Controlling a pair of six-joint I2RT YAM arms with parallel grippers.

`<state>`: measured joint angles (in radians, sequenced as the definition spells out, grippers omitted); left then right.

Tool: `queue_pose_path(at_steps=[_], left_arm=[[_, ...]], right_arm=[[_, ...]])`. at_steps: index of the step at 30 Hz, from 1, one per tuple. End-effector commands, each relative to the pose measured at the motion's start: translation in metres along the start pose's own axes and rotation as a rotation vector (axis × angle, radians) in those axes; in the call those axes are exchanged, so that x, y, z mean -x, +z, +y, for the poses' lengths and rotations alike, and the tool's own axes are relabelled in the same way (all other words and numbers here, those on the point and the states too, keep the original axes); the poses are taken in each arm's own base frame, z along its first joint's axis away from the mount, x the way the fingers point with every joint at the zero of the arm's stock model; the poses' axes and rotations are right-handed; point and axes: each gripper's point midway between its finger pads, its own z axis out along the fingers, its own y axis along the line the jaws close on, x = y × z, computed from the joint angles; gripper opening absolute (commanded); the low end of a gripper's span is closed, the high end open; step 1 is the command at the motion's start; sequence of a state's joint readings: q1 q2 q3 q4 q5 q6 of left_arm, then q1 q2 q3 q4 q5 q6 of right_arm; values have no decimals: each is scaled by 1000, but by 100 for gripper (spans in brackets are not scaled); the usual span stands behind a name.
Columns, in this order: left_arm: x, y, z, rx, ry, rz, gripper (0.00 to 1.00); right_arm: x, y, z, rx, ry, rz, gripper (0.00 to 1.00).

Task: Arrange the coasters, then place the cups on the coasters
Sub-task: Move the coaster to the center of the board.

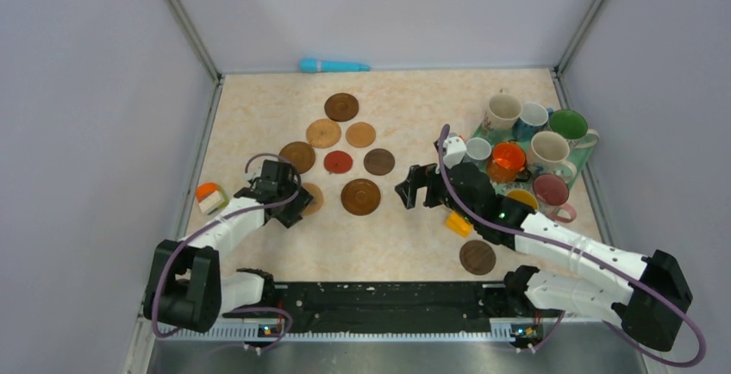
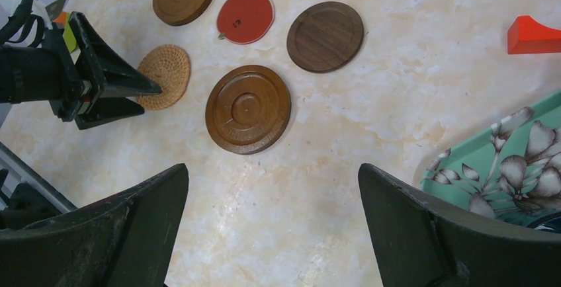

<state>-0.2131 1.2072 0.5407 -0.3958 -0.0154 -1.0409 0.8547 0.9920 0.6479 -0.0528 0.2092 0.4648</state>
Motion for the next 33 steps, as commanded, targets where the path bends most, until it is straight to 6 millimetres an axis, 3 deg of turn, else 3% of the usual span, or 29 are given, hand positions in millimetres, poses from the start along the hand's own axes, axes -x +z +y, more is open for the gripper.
queue_pose_path(at_steps=[1, 8, 13, 22, 26, 33], left_arm=[[-13, 13, 20, 69, 32, 52, 64], [-21, 13, 10, 28, 39, 104, 63], [-24, 2, 3, -20, 91, 127, 63], [29, -21, 22, 66, 158, -177, 66], [32, -18, 5, 16, 199, -164, 70], [32, -6, -8, -20, 223, -143, 73]], right_arm=[[10, 0, -1, -8, 16, -38, 99], [11, -1, -2, -10, 19, -43, 99], [11, -3, -2, -10, 21, -43, 99], [12, -4, -1, -4, 26, -47, 99], [12, -5, -1, -4, 28, -50, 99], [14, -9, -3, -11, 29, -56, 99]])
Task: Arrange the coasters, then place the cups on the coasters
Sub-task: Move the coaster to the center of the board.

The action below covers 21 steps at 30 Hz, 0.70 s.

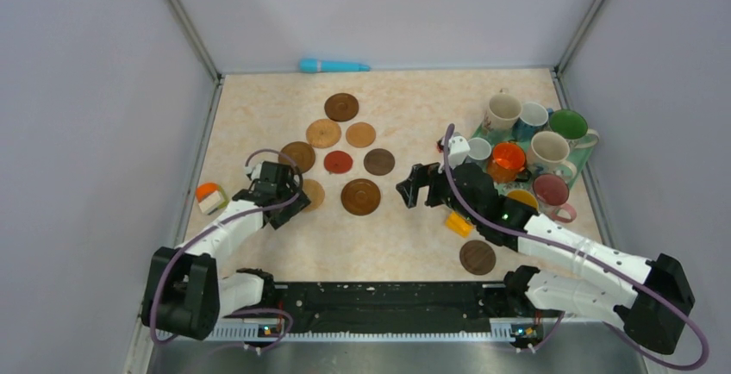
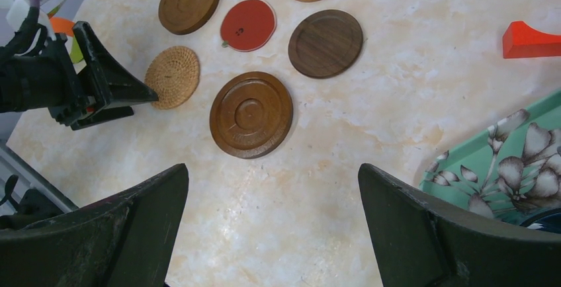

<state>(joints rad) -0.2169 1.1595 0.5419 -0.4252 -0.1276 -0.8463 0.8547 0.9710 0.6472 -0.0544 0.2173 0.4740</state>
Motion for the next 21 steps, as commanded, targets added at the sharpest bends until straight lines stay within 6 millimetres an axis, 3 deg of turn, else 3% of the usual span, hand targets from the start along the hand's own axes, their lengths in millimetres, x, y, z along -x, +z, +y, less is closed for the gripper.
queue_pose_path(at_steps=[1, 7, 21], left_arm=[[19, 2, -23, -73, 25, -48, 73], [17, 5, -35, -108, 45, -12, 70], [19, 17, -37, -84, 87, 4, 70]], right_arm=[[8, -5, -4, -14, 15, -37, 99], [9, -6, -5, -15, 13, -41, 99], [10, -4, -5, -23, 2, -39, 99]])
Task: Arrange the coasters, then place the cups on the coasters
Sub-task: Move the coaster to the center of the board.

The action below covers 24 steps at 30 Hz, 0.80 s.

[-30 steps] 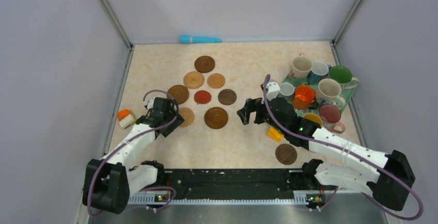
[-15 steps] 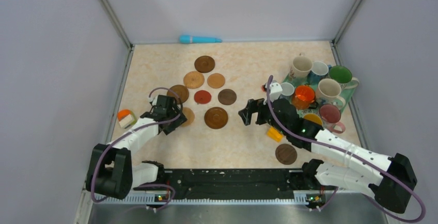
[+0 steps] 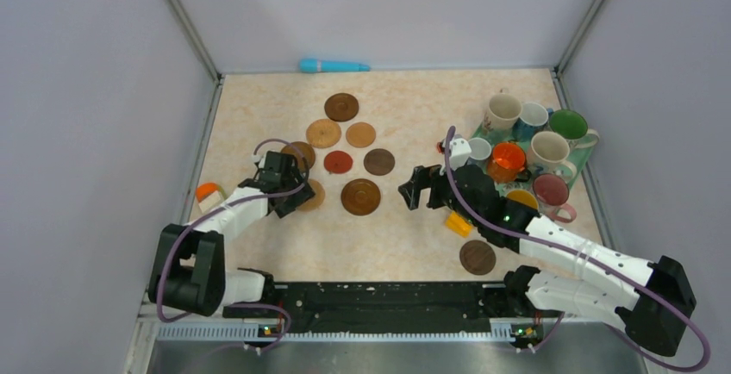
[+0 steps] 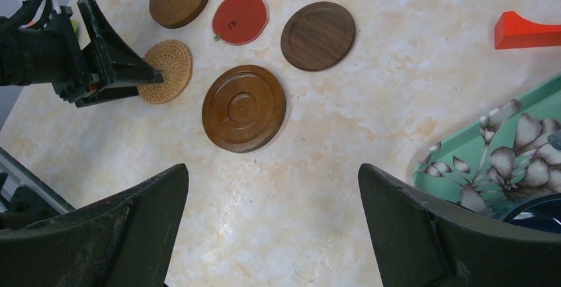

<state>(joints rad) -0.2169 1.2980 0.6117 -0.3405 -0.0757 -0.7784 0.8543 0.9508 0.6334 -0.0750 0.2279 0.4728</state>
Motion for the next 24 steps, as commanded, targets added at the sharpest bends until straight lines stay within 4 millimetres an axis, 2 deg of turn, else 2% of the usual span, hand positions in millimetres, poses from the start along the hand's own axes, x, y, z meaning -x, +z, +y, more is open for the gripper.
queue_pose_path(at_steps=[1, 16, 20, 24], left_arm=[[10, 2, -14, -45, 24, -16, 70], [-3, -3, -30, -143, 22, 52, 69], [-7, -10, -27, -140, 7, 61, 68], [-1, -29, -34, -186, 7, 32, 68]], right_arm=[[15, 0, 1, -4, 8, -44, 99], [5, 4, 1, -4, 33, -14, 99], [1, 3, 0, -15, 55, 6, 98], [-4, 0, -2, -29, 81, 31, 97]])
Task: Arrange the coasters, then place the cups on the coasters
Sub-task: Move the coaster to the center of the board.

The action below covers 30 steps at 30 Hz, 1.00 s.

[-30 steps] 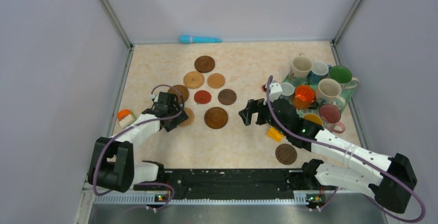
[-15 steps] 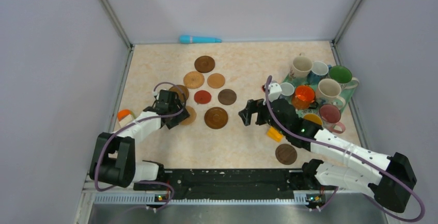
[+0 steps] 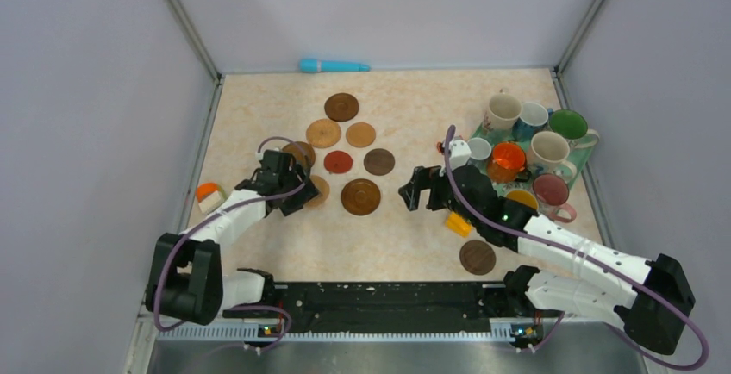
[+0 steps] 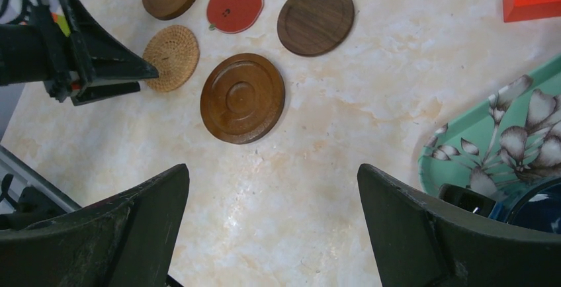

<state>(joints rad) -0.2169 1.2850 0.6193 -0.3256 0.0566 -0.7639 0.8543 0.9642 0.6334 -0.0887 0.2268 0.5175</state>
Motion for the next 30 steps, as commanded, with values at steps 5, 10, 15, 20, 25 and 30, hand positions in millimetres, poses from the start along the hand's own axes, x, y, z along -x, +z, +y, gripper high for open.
queue_pose_path(at_steps=[5, 10, 15, 20, 25, 30], left_arm=[[16, -53, -37, -179, 54, -75, 70], [31, -92, -62, -296, 198, -150, 83], [47, -126, -78, -338, 315, -212, 99], [57, -149, -86, -369, 423, -274, 99], [64, -155, -76, -323, 449, -346, 99], [66, -154, -62, -266, 465, -370, 99]], right_arm=[[-7, -9, -3, -32, 83, 58, 92], [-20, -22, -1, -9, 101, 123, 85], [-49, -42, 7, 99, 33, 252, 67], [-72, -59, 7, 116, 84, 359, 38], [-91, -67, 3, 91, 111, 434, 2], [-113, -70, -13, 4, 146, 479, 0]])
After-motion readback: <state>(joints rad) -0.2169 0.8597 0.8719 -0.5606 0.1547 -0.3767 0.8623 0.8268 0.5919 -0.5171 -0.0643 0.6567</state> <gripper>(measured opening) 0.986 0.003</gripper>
